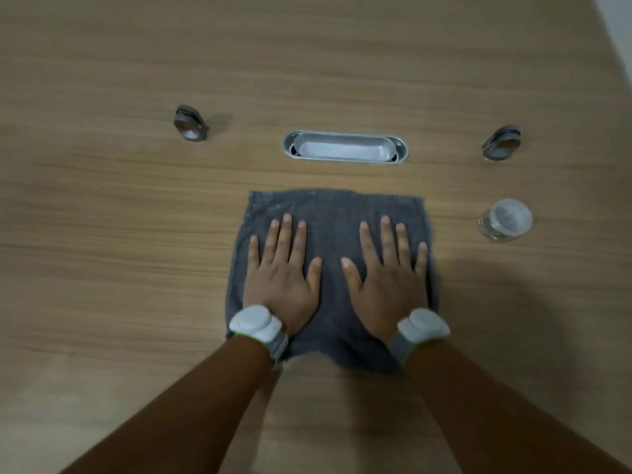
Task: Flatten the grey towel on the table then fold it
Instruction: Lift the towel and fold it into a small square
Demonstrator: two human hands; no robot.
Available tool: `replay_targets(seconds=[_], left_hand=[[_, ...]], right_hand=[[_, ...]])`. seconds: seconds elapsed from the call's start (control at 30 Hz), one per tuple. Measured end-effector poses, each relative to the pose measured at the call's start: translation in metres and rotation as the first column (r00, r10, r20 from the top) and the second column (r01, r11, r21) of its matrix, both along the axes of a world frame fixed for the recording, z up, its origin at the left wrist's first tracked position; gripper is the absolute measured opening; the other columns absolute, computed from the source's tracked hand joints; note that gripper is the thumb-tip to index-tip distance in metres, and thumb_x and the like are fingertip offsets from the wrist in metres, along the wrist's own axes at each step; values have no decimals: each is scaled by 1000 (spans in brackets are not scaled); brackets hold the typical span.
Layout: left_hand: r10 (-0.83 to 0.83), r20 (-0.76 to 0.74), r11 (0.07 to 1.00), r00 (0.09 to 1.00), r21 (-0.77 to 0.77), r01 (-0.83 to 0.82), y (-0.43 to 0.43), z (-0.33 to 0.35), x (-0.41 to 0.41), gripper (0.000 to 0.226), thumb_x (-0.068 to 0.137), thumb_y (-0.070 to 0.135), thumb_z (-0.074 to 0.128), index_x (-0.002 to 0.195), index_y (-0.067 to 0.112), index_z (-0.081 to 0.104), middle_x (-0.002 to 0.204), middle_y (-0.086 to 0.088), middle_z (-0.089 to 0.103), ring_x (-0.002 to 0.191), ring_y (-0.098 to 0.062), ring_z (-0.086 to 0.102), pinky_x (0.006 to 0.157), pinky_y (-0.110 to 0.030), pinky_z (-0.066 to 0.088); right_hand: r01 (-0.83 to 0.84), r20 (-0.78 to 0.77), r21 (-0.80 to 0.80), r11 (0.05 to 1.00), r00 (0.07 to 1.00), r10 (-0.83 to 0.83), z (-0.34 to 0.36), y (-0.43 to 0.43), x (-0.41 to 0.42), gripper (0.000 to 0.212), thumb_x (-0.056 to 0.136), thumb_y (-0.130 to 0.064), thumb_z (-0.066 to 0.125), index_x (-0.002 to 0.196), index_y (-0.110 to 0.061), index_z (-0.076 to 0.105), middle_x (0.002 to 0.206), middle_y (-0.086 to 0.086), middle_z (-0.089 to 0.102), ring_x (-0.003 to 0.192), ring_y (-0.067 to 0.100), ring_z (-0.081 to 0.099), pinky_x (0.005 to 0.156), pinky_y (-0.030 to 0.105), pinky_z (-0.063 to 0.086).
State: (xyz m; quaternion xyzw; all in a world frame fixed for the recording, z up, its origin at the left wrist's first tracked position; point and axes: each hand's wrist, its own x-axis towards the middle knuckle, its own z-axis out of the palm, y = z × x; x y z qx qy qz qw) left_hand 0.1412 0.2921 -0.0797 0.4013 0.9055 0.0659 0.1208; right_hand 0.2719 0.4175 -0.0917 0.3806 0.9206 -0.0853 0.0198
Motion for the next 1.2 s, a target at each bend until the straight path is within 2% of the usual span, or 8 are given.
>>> replay_targets(seconds=[0.1, 0.23, 0.37, 0.47, 0.6, 0.73, 0.87, 1.2], left_hand=[[-10, 94, 999, 996, -40, 14, -14, 12, 7, 66, 103, 54, 17, 161, 24, 6, 169, 1, -3, 155, -18, -5, 125, -47, -4], [4, 31, 997, 1000, 71, -6, 3, 38, -56, 50, 99, 37, 44, 149, 27, 41, 152, -3, 45, 133, -32, 45, 105, -50, 35], [-68, -58, 983, 996, -176, 57, 24, 44, -120, 42, 87, 34, 56, 128, 34, 52, 135, -4, 52, 117, -35, 49, 86, -46, 35], [-122, -23, 954, 992, -279, 111, 24, 42, -130, 23, 89, 38, 53, 112, 37, 57, 120, -4, 54, 108, -33, 49, 79, -43, 27], [-124, -29, 941, 992, -322, 108, 22, 41, -127, 30, 97, 40, 51, 124, 31, 59, 119, -6, 58, 110, -31, 51, 81, -42, 29], [-10, 9, 965, 1000, -262, 12, 20, 70, -130, 24, 98, 41, 57, 119, 32, 65, 123, -6, 59, 113, -30, 54, 86, -36, 37], [2, 137, 994, 991, -107, 12, 20, 137, -150, 17, 94, 34, 67, 109, 25, 71, 113, -4, 68, 106, -29, 61, 82, -29, 44], [-51, -117, 972, 992, 221, 76, -7, 278, -134, 12, 96, 30, 62, 101, 35, 72, 93, 6, 72, 87, -19, 60, 75, -32, 47]], right_hand=[[3, 39, -77, 997, 999, 0, 19, -4, 7, 66, 102, -63, 24, 160, -31, 25, 169, 6, 21, 156, 30, 14, 123, 59, 9], [-7, -132, 66, 998, 991, 15, 59, 48, -16, 43, 92, -30, 51, 132, -20, 63, 124, 10, 65, 116, 38, 59, 91, 52, 41], [-33, 316, -101, 994, 947, 64, 76, 100, -32, 67, 93, -21, 49, 155, -29, 27, 160, -2, 36, 145, 29, 31, 110, 54, 28], [-76, 360, -46, 996, 929, 88, 73, 105, -27, 45, 95, -22, 46, 140, -26, 42, 144, 4, 47, 131, 31, 40, 98, 49, 32], [-24, 380, 6, 1000, 925, 20, 76, 103, -18, 18, 98, -31, 51, 111, -25, 62, 120, 6, 53, 118, 31, 43, 85, 44, 30], [91, 206, -124, 988, 976, -64, 99, 108, -11, 16, 94, -37, 66, 100, -24, 69, 119, 7, 61, 117, 33, 53, 95, 41, 45], [91, 40, -265, 960, 996, -83, 156, 129, -7, 17, 89, -33, 74, 75, -28, 64, 91, 2, 70, 94, 29, 66, 74, 30, 44], [-57, -321, -7, 998, 946, 52, 272, 126, 12, 15, 96, -23, 66, 106, -16, 77, 98, 8, 71, 96, 31, 62, 81, 39, 47]])
